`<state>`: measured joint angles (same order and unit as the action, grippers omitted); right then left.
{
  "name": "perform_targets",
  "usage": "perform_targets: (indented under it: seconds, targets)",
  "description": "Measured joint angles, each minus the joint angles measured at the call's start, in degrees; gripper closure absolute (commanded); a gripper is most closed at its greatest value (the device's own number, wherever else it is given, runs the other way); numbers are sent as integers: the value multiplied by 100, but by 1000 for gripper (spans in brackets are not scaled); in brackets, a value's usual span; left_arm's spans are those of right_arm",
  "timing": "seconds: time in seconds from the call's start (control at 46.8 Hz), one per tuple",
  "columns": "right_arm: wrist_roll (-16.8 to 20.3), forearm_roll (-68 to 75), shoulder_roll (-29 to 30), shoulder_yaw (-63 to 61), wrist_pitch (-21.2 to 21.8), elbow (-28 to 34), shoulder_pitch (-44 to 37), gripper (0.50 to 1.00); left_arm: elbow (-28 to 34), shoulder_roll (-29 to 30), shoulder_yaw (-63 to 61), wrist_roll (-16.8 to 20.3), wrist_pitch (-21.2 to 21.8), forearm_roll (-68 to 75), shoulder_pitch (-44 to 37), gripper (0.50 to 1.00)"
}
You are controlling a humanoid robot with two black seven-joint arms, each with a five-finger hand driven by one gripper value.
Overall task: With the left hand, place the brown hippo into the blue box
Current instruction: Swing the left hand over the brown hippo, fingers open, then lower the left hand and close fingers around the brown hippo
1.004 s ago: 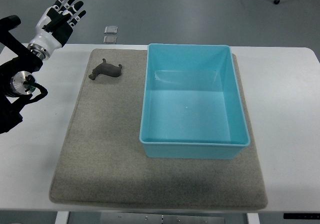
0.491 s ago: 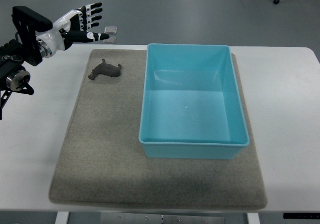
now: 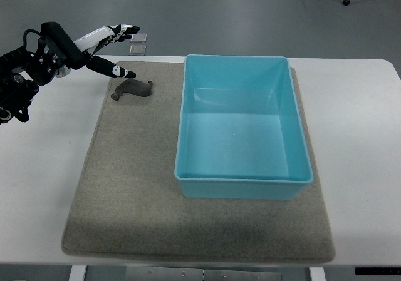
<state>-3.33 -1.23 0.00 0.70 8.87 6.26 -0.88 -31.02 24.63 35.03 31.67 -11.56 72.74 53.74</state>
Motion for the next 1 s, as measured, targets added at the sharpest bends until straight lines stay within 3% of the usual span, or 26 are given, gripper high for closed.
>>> perform_targets:
  seconds: [0.171,0.555,1.004]
  targets:
    - [0,0,0,0,0,2,0,564,-7,-2,-357,168,504,342,16,600]
    - [1,0,0,0,0,1,0,564,-38,-9,-1079,218,1113,394,-3,600]
    - [0,0,0,0,0,2,0,564,34,-1,-1362,218,1163,411,-18,636]
